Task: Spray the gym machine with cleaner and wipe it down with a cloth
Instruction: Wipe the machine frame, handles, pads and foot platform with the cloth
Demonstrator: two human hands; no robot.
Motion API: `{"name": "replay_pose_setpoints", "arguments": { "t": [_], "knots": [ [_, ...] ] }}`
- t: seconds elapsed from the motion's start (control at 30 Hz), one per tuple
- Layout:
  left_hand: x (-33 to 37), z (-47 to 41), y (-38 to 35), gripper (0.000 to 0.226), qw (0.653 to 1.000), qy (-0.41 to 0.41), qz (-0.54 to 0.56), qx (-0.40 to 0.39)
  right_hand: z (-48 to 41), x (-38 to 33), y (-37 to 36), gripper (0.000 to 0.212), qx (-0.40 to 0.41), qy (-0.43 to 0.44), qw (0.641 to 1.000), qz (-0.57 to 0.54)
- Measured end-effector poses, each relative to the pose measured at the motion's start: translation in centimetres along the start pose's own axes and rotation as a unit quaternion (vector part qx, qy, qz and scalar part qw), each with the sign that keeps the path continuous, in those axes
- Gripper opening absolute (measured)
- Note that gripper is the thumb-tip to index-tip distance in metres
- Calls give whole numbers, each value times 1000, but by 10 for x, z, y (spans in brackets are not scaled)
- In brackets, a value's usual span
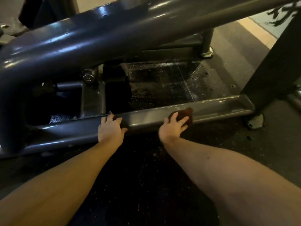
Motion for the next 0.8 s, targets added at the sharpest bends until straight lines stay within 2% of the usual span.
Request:
{"name": "replay_pose_setpoints", "arguments": {
  "t": [0.07, 0.13, 0.23, 0.33, 0.4, 0.43, 0.5, 0.6, 0.73, 0.8],
  "knots": [
    [4, 2, 1, 57, 1000, -3, -5, 3, -16, 17, 38, 55, 23, -15, 999, 24],
    [13, 2, 2, 56, 1000, -15, -11, 9, -24, 34, 65, 51, 7, -50, 999, 12],
    [33, -2, 1, 53, 999, -36, -12, 13, -23, 46, 62, 56, 19, -61, 998, -12],
    [57, -8, -1, 50, 999, -43, -22, 14, 4, 27, 17, 61, -18, 28, 999, 16],
    [74, -10, -4, 50, 999, -41, -33, 11, 28, 6, -15, 61, -97, 109, 989, 23],
    [83, -11, -6, 50, 998, -39, -39, 8, 37, 1, -22, 60, -138, 128, 982, 22],
    [100, -11, -9, 50, 998, -36, -49, 3, 32, 5, -23, 57, -160, 149, 975, 41],
    [122, -11, -17, 50, 998, -32, -57, -3, -3, 32, 7, 55, -100, 148, 979, 102],
    [149, -18, -31, 54, 995, -26, -86, -45, -68, 89, 97, 56, 3, 47, 993, 106],
    [153, -23, -35, 58, 993, -16, -96, -67, -98, 111, 135, 55, 18, 25, 989, 142]
  ]
}}
Point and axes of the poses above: each hand's wrist, its own z-axis away from the middle knuckle, its own y-axis out of the back of the hand, x = y × z, the point moved 9 cm from there along -z, towards the middle knuckle, and after that the axes turned 4 degrees about y, right-handed, at the moved point
